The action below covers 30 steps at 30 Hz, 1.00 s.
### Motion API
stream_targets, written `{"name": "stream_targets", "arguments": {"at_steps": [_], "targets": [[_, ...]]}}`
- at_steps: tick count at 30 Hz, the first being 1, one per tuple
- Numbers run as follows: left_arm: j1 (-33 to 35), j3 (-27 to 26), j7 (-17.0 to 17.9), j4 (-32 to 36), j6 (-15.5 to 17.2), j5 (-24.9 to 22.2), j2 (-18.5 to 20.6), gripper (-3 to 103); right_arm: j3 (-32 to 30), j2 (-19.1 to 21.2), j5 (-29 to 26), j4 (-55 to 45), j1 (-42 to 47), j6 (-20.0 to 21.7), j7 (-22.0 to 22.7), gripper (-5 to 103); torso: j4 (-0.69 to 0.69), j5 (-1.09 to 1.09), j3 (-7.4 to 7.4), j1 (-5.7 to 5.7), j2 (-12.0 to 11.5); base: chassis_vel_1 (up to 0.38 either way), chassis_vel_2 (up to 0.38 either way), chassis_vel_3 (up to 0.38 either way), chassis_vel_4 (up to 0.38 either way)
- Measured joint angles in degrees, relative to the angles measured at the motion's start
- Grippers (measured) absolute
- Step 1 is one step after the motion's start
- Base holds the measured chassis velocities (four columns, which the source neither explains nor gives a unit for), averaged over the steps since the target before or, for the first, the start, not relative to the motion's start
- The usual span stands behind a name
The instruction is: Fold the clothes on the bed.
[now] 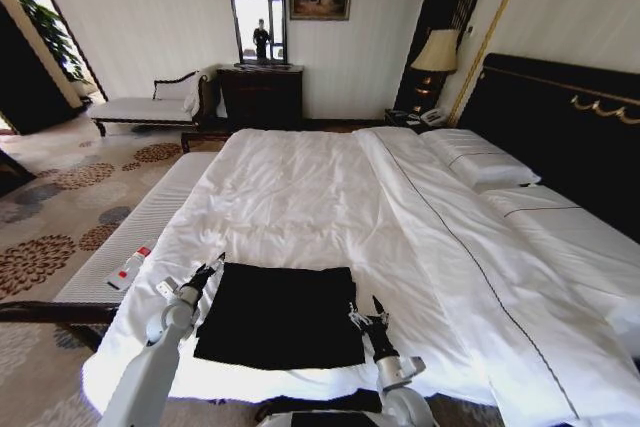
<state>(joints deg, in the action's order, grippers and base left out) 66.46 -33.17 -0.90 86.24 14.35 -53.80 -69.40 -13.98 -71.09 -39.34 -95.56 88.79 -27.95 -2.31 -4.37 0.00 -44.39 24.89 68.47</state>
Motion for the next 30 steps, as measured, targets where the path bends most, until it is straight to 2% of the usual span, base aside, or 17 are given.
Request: {"name": "stream_targets", "arguments": {"at_steps": [6, 7, 8, 10, 14, 15, 18, 19, 22, 23, 25, 28, 29, 30], "targets": [[-0.3, 2.1, -0.6, -1.8, -0.3, 2.5, -1.4, 100, -0.2, -0.5, 0.0, 1.3, -0.6, 0.0, 0.4, 100, 0.0, -0.01, 0.0, -0.01, 0.0, 0.0, 0.0, 0.0, 0.0], [-0.5, 2.5, -0.8, -2.1, -0.6, 3.2, -2.1, 102, -0.2, -0.6, 0.0, 1.7, -1.0, -0.1, 0.7, 100, 0.0, 0.0, 0.0, -0.01, 0.0, 0.0, 0.0, 0.0, 0.0], [-0.7, 2.6, -0.8, -2.6, -0.7, 3.6, -2.9, 97, -0.3, -0.7, 0.0, 2.3, -1.5, -0.1, 1.0, 100, -0.01, 0.0, 0.0, -0.01, 0.0, 0.0, 0.0, 0.0, 0.0], [-0.8, 2.6, -0.8, -2.8, -0.8, 3.8, -3.2, 97, -0.3, -0.8, 0.0, 2.6, -1.8, -0.1, 1.3, 100, -0.01, 0.01, 0.0, -0.01, 0.0, 0.0, 0.0, 0.0, 0.0], [-0.9, 2.0, -0.7, -2.9, -1.2, 3.9, -4.1, 77, -0.3, -0.8, 0.0, 3.3, -2.7, -0.1, 2.2, 100, -0.01, 0.0, 0.0, 0.0, 0.0, 0.0, 0.0, 0.0, 0.0], [-0.9, 2.0, -0.7, -2.9, -1.2, 3.9, -4.1, 77, -0.3, -0.8, 0.0, 3.3, -2.7, -0.1, 2.2, 100, -0.01, 0.0, 0.0, 0.0, 0.0, 0.0, 0.0, 0.0, 0.0], [-0.3, 1.3, -0.6, -2.5, -1.4, 3.9, -3.9, 60, -0.3, -0.8, 0.0, 3.7, -3.1, -0.1, 2.5, 100, 0.0, 0.0, 0.0, -0.01, 0.0, 0.0, 0.0, 0.0, 0.0], [-0.3, 1.3, -0.6, -2.5, -1.4, 3.9, -3.9, 60, -0.3, -0.8, 0.0, 3.7, -3.1, -0.1, 2.5, 100, 0.0, 0.0, 0.0, -0.01, 0.0, 0.0, 0.0, 0.0, 0.0], [0.2, 0.5, -0.5, -2.5, -1.7, 3.9, -3.9, 50, -0.1, -0.9, 0.0, 3.8, -3.5, 0.0, 2.8, 100, -0.01, 0.0, 0.01, -0.01, 0.0, 0.0, 0.0, 0.0, 0.0], [0.2, 0.5, -0.5, -2.5, -1.7, 3.9, -3.9, 50, -0.1, -0.9, 0.0, 3.8, -3.5, 0.0, 2.8, 100, -0.01, 0.0, 0.01, -0.01, 0.0, 0.0, 0.0, 0.0, 0.0], [0.8, -0.1, -0.4, -2.3, -1.9, 3.9, -3.9, 38, -0.1, -0.9, 0.1, 3.8, -3.7, 0.2, 3.0, 100, -0.01, -0.01, 0.01, -0.01, 0.0, 0.0, 0.0, 0.0, 0.0], [1.1, -0.6, -0.4, -2.2, -2.0, 3.7, -3.8, 32, -0.1, -0.8, 0.0, 3.9, -4.1, 0.4, 3.3, 100, -0.01, -0.01, 0.01, -0.01, 0.0, 0.0, 0.0, 0.0, 0.0], [1.3, -0.8, -0.4, -2.2, -2.0, 3.6, -3.6, 22, -0.1, -0.7, -0.2, 4.1, -4.8, 0.8, 3.6, 100, -0.01, -0.01, 0.01, -0.01, 0.0, 0.0, 0.0, 0.0, 0.0], [1.4, -0.9, -0.4, -2.3, -2.1, 3.6, -3.5, 22, -0.2, -0.6, -0.5, 4.3, -5.3, 1.0, 3.7, 100, -0.01, 0.0, 0.01, -0.01, 0.0, 0.0, 0.0, 0.0, 0.0]]}}
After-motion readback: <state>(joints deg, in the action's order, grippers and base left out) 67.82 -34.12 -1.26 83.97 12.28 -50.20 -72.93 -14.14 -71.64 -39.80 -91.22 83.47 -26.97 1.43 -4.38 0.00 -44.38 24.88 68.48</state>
